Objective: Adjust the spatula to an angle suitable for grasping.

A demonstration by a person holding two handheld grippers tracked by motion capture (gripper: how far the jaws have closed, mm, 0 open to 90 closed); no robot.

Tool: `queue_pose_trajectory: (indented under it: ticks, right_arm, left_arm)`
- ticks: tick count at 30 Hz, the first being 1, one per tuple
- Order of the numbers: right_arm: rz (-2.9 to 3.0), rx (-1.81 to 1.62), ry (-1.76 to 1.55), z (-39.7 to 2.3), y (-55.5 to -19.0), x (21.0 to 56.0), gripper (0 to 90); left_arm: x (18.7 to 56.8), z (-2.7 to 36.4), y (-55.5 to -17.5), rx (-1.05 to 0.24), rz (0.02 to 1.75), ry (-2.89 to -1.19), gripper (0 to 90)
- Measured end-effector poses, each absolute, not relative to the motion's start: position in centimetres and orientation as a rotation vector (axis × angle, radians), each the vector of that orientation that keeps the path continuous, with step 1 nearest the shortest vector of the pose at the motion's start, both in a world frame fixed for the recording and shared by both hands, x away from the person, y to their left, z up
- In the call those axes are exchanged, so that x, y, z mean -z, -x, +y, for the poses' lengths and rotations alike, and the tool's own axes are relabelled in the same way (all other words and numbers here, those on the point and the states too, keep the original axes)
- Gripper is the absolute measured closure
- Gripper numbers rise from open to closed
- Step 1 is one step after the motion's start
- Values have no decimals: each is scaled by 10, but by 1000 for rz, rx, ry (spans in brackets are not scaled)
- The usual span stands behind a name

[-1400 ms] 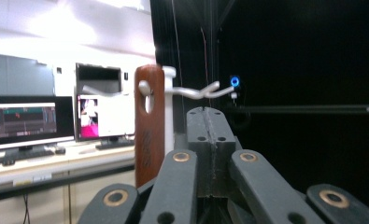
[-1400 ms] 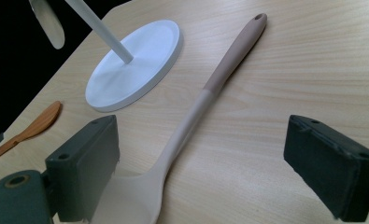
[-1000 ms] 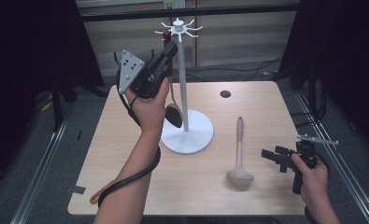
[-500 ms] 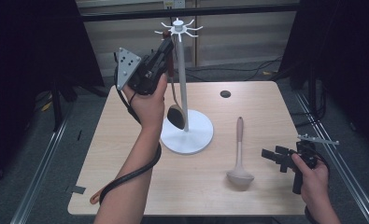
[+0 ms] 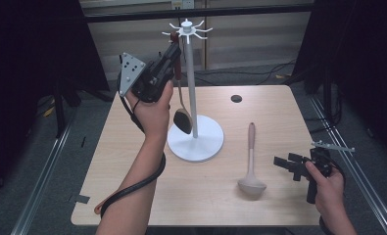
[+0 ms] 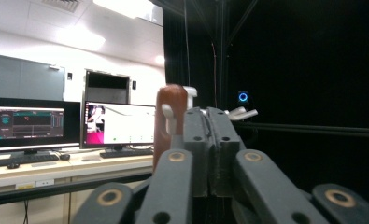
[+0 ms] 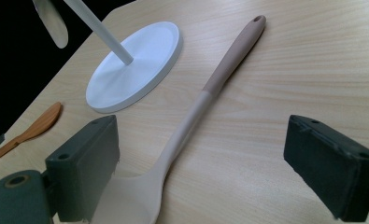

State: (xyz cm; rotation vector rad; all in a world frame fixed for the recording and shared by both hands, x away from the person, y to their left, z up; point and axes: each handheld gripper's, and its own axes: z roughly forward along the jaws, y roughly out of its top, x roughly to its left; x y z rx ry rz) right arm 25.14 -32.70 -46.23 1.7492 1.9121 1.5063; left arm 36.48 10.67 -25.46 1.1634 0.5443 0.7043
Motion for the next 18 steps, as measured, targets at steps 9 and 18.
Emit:
queue_pose_trajectory:
  ticks: [9,18]
  right_arm:
    - [1916,-1499,-1745,-326,-252,462,102]
    - [1936,-1486,-1740,-321,-253,463,102]
  left_arm:
    - [287,110,-352,-676,557,-1215,713]
    - [326,114,-341,-640,590,-1267,532]
